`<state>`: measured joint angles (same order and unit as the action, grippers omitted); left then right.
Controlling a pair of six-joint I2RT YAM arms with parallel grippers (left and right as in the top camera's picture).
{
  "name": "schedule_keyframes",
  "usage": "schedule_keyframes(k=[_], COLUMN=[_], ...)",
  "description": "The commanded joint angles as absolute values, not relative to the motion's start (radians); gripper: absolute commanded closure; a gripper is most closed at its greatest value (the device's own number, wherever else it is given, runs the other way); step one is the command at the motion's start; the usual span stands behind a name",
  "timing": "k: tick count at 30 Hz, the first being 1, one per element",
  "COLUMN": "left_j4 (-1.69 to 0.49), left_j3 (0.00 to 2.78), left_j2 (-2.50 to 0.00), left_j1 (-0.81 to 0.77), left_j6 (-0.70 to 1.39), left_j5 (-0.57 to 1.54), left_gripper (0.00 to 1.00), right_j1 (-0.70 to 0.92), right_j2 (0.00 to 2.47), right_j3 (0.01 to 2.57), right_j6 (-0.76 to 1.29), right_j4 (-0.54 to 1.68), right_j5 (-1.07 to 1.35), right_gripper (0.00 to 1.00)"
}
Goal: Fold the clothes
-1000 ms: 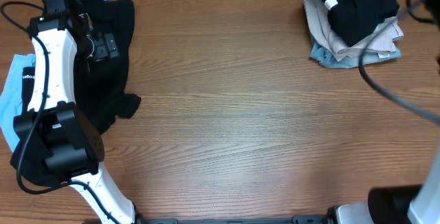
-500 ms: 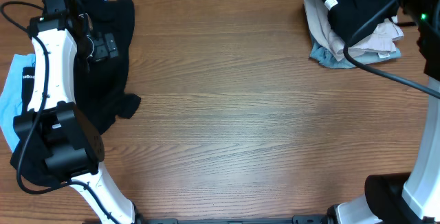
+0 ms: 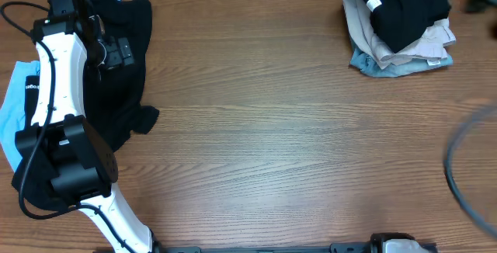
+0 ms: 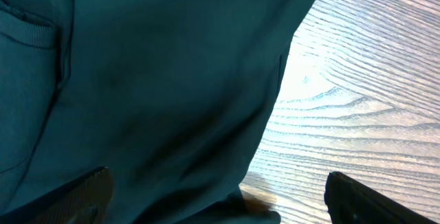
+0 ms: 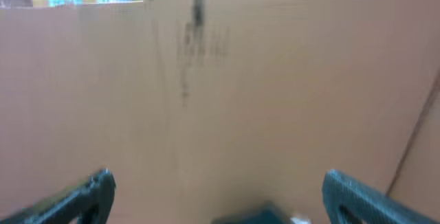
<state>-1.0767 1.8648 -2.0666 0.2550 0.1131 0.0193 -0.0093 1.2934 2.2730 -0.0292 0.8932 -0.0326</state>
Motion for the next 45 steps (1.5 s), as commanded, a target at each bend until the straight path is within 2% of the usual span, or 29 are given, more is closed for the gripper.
schedule_keyframes(k=[1,7,15,21,34,45], left_j4=[-1.076,-1.076,-1.076,-1.076,-1.076,-1.076], left_j3=[1.858,1.858,1.858,1.858,1.858,1.859], left_j2=[-2.061,-2.061,-2.061,-2.061,-2.061,-2.061], left_j1=[0.248,0.248,0.248,0.248,0.248,0.248], left_j6=[0.112,0.112,0.112,0.112,0.112,0.112], left_j5=[0.027,0.027,0.027,0.027,0.027,0.027], left_gripper=[0.00,0.00,0.00,0.00,0.00,0.00], right_j1=[-0.035,-0.036,-0.034,-0.034,-0.027,0.109], right_j2=[1.204,0.994,0.804,0.728,0.537,0.249], right_j3=[2.101,1.703,1.240,0.946,0.406,0.066], right_j6=[-0.025,-0.025,-0.025,-0.025,-0.025,-0.029], right_j4=[0.772,0.411,-0.043,-0.299,-0.560,-0.657], right_j5=[-0.022,-0.018,0.164,0.270,0.301,0.181], right_gripper=[0.00,0.00,0.00,0.00,0.00,0.00])
